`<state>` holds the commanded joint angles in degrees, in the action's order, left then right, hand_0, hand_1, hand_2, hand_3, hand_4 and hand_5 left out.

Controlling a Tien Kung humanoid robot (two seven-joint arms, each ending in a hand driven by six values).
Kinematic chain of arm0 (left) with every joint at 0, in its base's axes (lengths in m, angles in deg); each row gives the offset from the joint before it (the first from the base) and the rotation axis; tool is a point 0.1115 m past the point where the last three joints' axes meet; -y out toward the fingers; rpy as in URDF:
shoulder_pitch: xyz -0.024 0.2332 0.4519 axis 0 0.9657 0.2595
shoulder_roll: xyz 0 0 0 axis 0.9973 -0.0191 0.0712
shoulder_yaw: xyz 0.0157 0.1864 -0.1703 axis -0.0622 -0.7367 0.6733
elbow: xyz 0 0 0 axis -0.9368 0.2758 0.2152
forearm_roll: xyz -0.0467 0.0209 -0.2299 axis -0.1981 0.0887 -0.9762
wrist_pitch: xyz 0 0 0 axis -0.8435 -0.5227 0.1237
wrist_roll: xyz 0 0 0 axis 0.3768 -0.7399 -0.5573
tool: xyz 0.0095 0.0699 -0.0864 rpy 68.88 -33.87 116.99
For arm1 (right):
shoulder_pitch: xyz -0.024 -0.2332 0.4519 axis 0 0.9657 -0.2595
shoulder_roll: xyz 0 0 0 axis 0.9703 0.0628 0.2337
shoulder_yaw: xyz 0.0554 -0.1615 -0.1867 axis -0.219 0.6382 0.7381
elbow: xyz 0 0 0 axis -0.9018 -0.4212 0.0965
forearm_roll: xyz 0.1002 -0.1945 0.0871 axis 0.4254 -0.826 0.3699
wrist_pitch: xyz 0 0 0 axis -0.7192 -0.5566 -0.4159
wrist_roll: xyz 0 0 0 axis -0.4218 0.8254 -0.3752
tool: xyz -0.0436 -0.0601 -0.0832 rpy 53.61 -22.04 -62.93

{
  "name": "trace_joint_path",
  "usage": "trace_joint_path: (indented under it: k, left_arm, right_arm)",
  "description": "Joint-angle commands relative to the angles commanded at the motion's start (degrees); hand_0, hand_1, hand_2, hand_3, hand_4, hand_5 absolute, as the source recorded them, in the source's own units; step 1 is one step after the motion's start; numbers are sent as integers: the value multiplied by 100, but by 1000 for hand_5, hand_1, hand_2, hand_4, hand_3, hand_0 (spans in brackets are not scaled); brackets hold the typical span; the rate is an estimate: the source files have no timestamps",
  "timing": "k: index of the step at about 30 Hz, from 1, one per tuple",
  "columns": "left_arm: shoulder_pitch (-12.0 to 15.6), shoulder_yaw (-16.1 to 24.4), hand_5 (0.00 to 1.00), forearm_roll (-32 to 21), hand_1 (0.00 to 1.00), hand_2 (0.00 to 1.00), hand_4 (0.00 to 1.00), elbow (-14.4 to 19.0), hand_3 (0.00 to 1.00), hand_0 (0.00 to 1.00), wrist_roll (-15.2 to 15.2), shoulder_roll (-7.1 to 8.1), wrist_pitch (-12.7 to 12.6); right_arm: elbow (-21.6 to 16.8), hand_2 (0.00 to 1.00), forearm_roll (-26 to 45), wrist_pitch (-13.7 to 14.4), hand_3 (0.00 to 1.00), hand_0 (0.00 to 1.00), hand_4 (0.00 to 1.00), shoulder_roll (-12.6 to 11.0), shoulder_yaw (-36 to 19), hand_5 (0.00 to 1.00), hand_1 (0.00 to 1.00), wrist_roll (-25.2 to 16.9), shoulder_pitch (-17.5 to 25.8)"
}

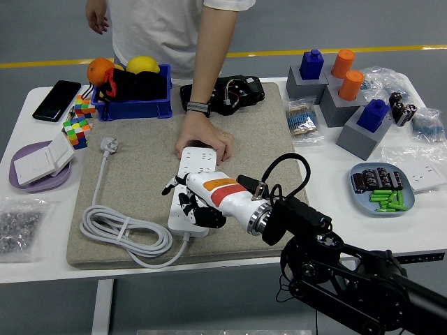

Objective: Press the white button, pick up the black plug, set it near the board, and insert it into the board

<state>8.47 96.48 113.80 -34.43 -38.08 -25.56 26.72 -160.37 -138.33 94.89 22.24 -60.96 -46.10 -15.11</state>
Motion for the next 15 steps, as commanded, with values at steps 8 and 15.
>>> trace_joint_path:
  k: [8, 15]
  left_arm:
    - [9, 32, 9, 25, 656, 651, 624, 0, 651, 655, -7, -9, 0]
    - [-1, 33, 9, 14, 655, 651, 624, 0, 652, 655, 3, -23, 0]
  right_arm:
    - [91, 327, 484, -386, 602, 370, 553, -81, -607, 2, 291, -563, 339]
    - [455, 741, 1030, -340, 753, 706, 867, -159, -1060, 118, 744, -891, 528]
